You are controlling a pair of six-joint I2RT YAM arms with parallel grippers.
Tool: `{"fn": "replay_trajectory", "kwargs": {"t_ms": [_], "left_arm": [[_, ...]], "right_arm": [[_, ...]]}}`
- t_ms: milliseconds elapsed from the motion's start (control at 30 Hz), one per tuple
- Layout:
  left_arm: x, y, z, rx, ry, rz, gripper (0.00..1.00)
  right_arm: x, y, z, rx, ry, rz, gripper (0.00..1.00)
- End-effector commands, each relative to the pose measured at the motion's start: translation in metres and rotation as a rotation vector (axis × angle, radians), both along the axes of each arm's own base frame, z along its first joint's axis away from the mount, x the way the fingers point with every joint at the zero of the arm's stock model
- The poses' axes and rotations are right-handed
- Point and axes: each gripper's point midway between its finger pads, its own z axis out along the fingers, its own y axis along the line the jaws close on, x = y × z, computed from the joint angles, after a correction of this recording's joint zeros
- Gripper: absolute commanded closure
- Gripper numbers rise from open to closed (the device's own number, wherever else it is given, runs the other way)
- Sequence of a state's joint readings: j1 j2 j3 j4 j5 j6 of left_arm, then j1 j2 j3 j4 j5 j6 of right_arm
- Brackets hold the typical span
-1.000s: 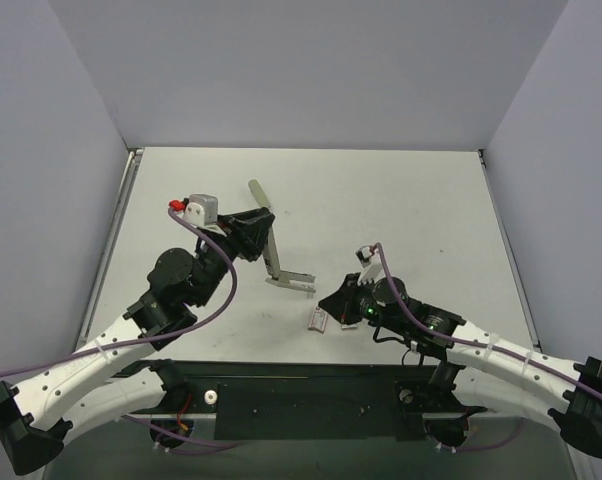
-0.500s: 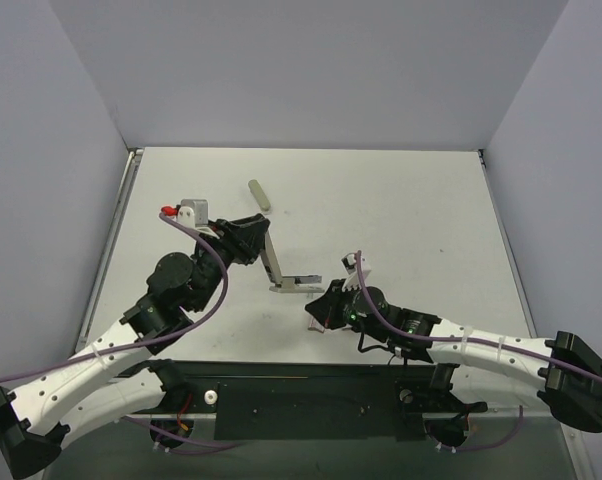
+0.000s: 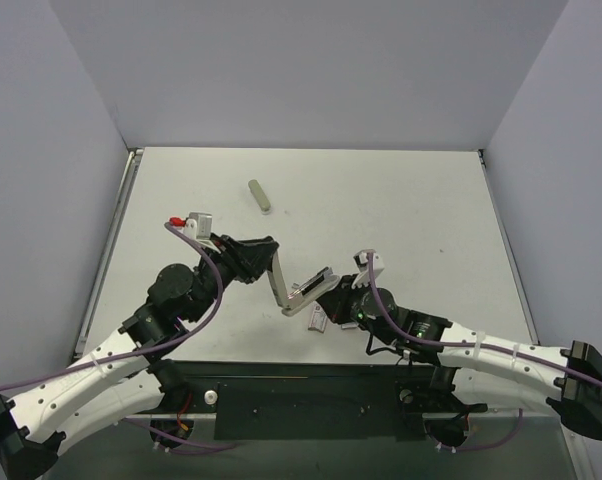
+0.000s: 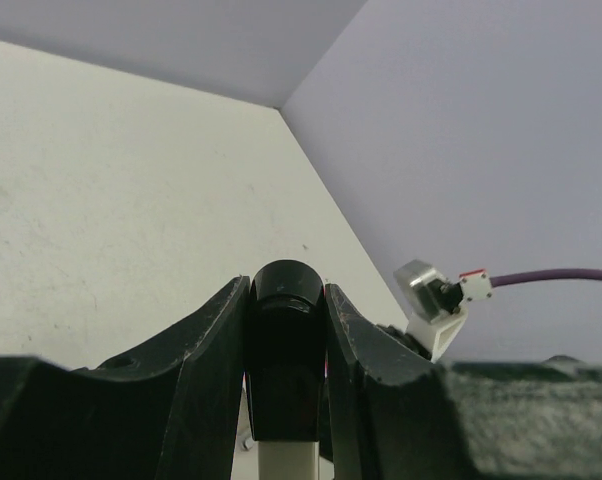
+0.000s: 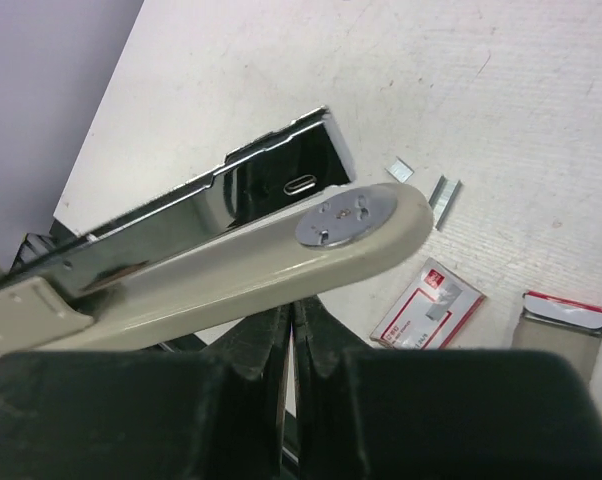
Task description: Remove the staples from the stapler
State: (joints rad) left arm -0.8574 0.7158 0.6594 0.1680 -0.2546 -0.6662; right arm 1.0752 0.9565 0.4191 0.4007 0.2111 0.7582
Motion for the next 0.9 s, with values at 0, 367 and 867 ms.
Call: {"fn": "replay_trajectory", "kwargs": {"t_ms": [0,367,867], "left_arm": [[-0.022,-0.012,0.02,-0.14,-0.012,-0.131,1.0],[-0.036,-0.019,0.0,-0.115,0.0,-0.216,1.0],[-0.096,-0.039,0.031,-0.054,-0.226,-0.557,1.0]], "right_arm": [[0.01,-0.016,0.019,-0.024,-0.088,-0.063,1.0],[0.012,-0.011,0.053,-0.053,-0.176,-0.011,1.0],[-0.036,-0.007,0.082,-0.214,-0.229,0.394,1.0]]}}
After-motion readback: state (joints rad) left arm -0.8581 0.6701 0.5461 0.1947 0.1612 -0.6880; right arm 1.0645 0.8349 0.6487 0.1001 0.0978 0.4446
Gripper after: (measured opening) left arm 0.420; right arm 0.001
